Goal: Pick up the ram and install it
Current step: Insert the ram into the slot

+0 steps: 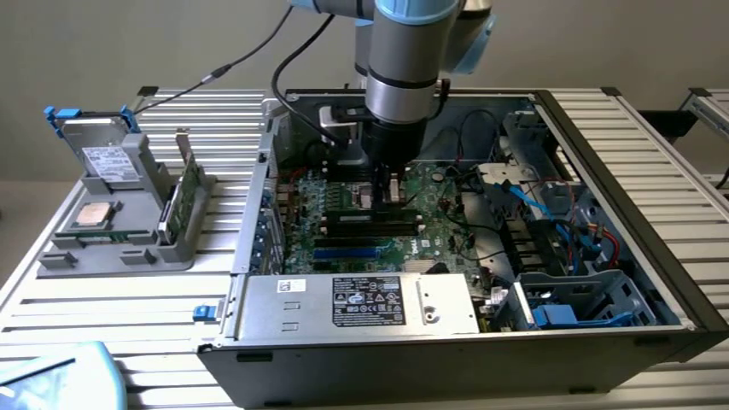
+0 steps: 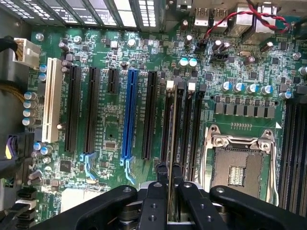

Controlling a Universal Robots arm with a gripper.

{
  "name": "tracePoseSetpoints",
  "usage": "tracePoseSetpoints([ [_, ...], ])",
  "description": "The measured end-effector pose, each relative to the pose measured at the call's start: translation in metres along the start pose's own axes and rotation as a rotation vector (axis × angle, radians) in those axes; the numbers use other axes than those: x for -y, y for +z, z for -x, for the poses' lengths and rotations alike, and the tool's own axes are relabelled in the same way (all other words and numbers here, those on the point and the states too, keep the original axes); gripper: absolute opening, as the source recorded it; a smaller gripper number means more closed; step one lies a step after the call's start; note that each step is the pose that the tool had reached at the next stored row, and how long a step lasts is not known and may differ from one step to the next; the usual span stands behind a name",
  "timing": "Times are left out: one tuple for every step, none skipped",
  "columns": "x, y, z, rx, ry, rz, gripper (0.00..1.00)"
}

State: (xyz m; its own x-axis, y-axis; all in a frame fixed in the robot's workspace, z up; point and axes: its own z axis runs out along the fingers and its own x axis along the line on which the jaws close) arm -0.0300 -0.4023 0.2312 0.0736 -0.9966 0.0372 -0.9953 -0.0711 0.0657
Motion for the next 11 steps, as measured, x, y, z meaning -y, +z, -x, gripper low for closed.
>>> tracePoseSetpoints([
  [0.0014, 0.0005, -0.0001, 0.0001, 0.0, 0.0009, 0.14],
  [0.0034, 0.0009, -0.0002, 0.0002, 0.0, 0.0019, 0.14],
  [0.0053, 0.0013, -0.0003, 0.0003, 0.0, 0.003, 0.14],
  [0.0065, 0.0014, -0.0004, -0.0002, 0.0, 0.0043, 0.14],
  [0.0066, 0.0014, -0.0004, -0.0009, 0.0, 0.0049, 0.14],
  [0.0066, 0.0014, -0.0004, -0.0011, 0.0, 0.0051, 0.14],
  [0.0066, 0.0016, -0.0004, -0.001, 0.0, 0.0051, 0.14],
  [0.0066, 0.0017, -0.0005, -0.0007, 0.0, 0.005, 0.14],
  [0.0066, 0.0018, -0.0009, -0.0006, 0.0, 0.0049, 0.14],
  [0.0066, 0.0017, -0.0014, -0.0007, 0.0, 0.005, 0.14],
  [0.0066, 0.0017, -0.0021, -0.0009, 0.0, 0.005, 0.14],
])
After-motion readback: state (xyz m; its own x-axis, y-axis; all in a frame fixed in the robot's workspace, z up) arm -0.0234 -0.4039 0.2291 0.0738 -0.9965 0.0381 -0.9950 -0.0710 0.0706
